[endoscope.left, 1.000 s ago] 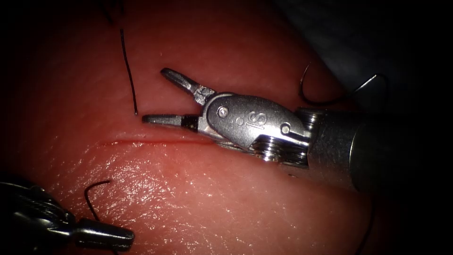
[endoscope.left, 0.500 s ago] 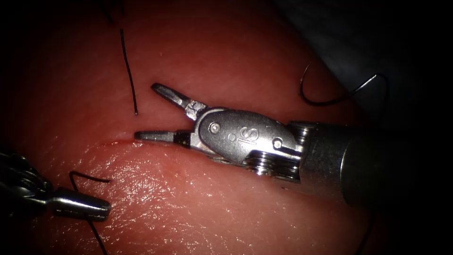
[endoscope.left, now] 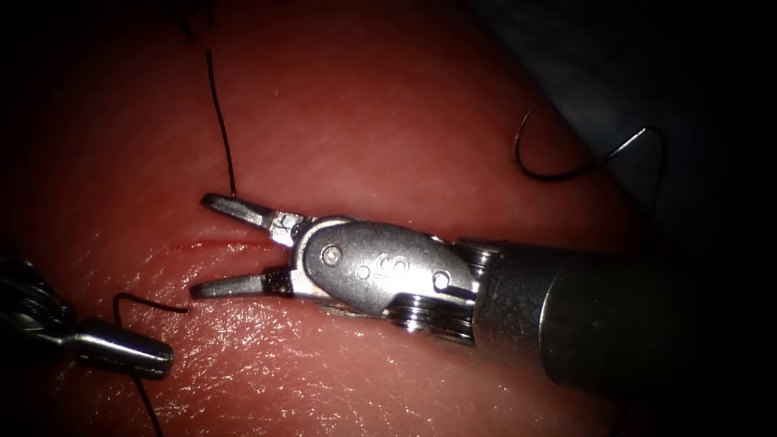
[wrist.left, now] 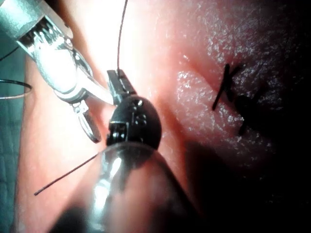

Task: Wound Closure
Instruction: Grab the suture with the left gripper, then hand over the suture from the left to the right gripper

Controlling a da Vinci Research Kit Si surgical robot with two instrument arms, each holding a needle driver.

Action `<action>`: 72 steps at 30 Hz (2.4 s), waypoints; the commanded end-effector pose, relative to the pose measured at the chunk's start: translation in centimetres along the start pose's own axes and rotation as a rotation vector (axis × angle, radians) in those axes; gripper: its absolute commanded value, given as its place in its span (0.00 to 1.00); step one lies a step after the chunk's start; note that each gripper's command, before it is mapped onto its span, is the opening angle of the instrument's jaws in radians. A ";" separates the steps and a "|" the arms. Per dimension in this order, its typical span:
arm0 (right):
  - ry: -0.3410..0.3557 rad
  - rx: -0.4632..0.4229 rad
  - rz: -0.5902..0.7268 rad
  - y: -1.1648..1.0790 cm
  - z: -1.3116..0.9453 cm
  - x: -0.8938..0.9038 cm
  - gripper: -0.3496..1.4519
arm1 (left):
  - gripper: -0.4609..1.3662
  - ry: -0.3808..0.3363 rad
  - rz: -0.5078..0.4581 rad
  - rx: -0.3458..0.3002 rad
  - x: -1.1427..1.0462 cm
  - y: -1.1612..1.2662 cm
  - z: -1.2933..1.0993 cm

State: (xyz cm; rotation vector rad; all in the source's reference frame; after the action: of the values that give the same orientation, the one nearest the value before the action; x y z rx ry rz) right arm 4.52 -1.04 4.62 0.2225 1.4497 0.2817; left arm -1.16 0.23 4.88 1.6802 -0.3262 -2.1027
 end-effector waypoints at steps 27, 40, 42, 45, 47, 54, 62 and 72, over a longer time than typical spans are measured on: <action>0.138 0.075 0.024 -0.14 0.49 0.19 0.67 | 0.06 0.006 -0.026 -0.006 0.08 0.02 -0.01; 0.197 0.111 -0.019 -0.12 0.49 0.28 0.01 | 0.06 0.004 -0.056 -0.003 0.07 0.01 0.00; 0.198 0.110 -0.031 -0.11 0.49 0.28 0.00 | 0.06 0.004 -0.062 -0.003 0.08 0.01 0.00; 0.201 0.111 -0.048 -0.12 0.47 0.28 0.00 | 0.06 0.004 -0.062 -0.003 0.07 0.01 -0.01; 0.202 0.114 -0.054 -0.13 0.44 0.28 0.00 | 0.06 0.003 -0.074 -0.005 0.07 0.00 0.00; 0.188 0.106 -0.052 -0.11 0.33 0.28 0.00 | 0.06 0.002 -0.106 0.004 0.07 -0.02 0.01; 0.157 0.076 -0.052 -0.05 0.23 0.29 0.00 | 0.77 -0.003 -0.119 0.009 0.08 -0.03 0.07; 0.126 -0.003 -0.033 0.15 0.08 0.30 0.00 | 0.97 0.008 -0.099 0.102 0.16 -0.05 0.23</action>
State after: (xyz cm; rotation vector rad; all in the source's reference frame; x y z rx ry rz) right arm 4.60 -0.78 4.41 0.1803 1.5704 0.2769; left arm -1.43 0.17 4.77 1.7950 -0.3532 -2.1791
